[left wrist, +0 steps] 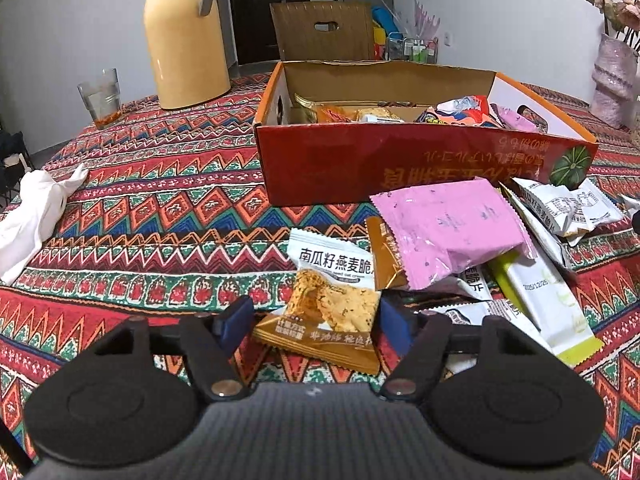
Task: Organize snacks
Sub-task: 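Grasp another oat crisp pack with the left gripper while the right tool holds its pack, then carry both oat crisp packs over the cardboard box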
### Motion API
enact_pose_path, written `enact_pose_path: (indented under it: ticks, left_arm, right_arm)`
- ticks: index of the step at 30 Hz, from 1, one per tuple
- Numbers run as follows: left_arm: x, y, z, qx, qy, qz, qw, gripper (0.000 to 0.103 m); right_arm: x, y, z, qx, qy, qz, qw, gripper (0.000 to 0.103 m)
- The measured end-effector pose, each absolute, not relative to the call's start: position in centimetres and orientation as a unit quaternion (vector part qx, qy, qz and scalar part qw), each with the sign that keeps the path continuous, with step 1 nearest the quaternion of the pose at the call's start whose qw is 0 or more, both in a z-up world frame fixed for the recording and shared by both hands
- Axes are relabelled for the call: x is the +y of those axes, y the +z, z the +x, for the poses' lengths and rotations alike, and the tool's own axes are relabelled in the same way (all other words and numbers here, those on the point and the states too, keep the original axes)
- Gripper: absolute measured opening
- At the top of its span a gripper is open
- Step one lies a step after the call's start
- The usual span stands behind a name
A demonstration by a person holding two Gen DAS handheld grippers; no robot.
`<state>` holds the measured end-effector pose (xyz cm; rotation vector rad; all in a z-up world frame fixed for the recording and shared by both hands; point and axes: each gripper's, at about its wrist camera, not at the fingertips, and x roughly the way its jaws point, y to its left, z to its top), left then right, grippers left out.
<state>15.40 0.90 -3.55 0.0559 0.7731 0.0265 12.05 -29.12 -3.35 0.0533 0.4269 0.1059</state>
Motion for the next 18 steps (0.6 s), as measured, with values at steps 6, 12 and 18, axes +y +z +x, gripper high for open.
enact_pose_path:
  ticks: [6,12,18]
  left_arm:
    - [0.7,-3.5,15.1,0.371,0.016,0.022,0.928,0.058]
    - [1.1,-3.1,14.3,0.359,0.023,0.013,0.933,0.057]
    - [1.7,-2.4,13.4,0.345,0.03,0.005,0.938,0.057]
  right_arm:
    - [-29.1,-3.3,12.1,0.211,0.053,0.026,0.976,0.041]
    - [-29.1,-3.3,12.1,0.212,0.054,0.026,0.975,0.041]
    - [-29.0,-3.2,12.0,0.211,0.054,0.023,0.976,0.041]
